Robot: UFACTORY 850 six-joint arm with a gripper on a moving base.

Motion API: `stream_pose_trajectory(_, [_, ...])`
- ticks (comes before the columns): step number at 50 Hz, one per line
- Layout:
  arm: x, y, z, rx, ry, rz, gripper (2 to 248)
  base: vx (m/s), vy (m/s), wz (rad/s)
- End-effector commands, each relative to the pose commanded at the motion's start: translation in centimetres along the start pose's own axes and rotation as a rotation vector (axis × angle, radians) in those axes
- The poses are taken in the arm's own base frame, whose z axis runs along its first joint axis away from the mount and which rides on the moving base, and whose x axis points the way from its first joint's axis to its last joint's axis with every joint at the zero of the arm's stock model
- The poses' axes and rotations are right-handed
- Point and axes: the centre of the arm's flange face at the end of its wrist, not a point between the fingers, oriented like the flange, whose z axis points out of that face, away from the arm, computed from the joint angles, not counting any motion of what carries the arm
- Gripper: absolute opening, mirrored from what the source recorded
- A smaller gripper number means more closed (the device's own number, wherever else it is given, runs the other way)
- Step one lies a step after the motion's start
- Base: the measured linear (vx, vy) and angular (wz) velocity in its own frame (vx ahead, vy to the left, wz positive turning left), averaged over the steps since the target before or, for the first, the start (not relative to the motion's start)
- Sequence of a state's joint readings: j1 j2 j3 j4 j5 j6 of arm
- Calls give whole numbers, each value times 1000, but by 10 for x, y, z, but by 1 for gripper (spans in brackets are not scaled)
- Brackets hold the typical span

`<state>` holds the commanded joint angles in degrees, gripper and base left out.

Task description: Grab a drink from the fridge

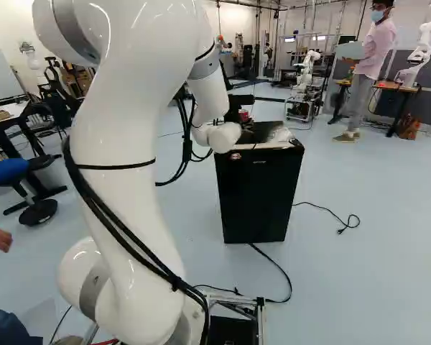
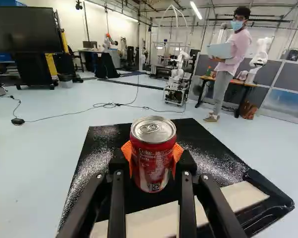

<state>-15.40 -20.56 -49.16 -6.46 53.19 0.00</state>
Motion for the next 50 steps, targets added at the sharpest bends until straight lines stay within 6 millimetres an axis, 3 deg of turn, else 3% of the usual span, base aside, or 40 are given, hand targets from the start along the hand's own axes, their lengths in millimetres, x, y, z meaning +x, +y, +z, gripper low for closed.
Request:
stream_pose_trajectory(25, [-4,-31,-55,37,-35,7,96,0,0,0])
stream_pose_trajectory(50, [-21,-65,-138,89,-87,13,96,0,0,0])
